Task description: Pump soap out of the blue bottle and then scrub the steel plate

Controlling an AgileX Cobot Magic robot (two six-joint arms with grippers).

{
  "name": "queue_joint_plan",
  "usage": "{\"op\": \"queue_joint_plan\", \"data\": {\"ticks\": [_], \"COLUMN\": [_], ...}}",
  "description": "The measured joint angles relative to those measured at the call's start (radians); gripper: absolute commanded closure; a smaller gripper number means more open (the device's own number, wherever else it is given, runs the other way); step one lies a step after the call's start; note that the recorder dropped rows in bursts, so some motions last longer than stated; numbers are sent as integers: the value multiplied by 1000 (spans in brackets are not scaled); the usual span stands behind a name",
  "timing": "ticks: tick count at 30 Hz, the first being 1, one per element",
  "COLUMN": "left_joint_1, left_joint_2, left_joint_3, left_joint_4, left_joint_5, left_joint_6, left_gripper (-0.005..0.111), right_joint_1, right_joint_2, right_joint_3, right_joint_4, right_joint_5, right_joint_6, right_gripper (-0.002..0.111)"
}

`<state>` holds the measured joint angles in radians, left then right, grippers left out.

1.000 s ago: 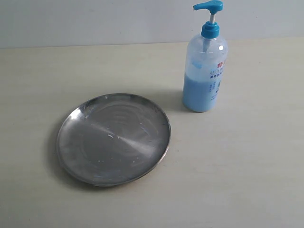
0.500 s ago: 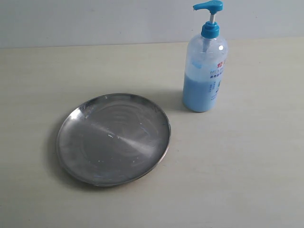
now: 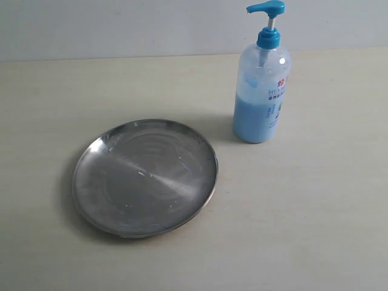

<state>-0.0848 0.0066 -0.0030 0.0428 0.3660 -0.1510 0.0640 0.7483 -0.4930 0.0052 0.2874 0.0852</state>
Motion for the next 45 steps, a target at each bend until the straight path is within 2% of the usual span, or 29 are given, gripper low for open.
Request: {"op": "queue_joint_plan", "data": {"ticks": [14, 18, 21, 28, 30, 40, 45], "left_joint_1": [0, 0, 0, 0, 0, 0, 0], "left_joint_2": [0, 0, 0, 0, 0, 0, 0], "left_joint_3": [0, 0, 0, 0, 0, 0, 0], "left_joint_4": [0, 0, 0, 0, 0, 0, 0], "left_joint_5": [0, 0, 0, 0, 0, 0, 0], "left_joint_6": [0, 0, 0, 0, 0, 0, 0], "left_gripper": [107, 107, 107, 107, 107, 107, 107], "right_joint_1": [2, 65, 132, 225, 242, 260, 260], "right_joint_2": [240, 273, 302, 389, 409, 459, 493], "right_joint_3": [-2, -16, -19, -20, -20, -20, -20], "right_joint_4": [19, 23, 23, 23, 23, 23, 23], "right_joint_5": [-157, -164, -165, -171, -178, -271, -308], "right_joint_6": [-12, -101, -161, -185, -187, -187, -187], "right_gripper": [108, 107, 96, 52, 46, 43, 28]}}
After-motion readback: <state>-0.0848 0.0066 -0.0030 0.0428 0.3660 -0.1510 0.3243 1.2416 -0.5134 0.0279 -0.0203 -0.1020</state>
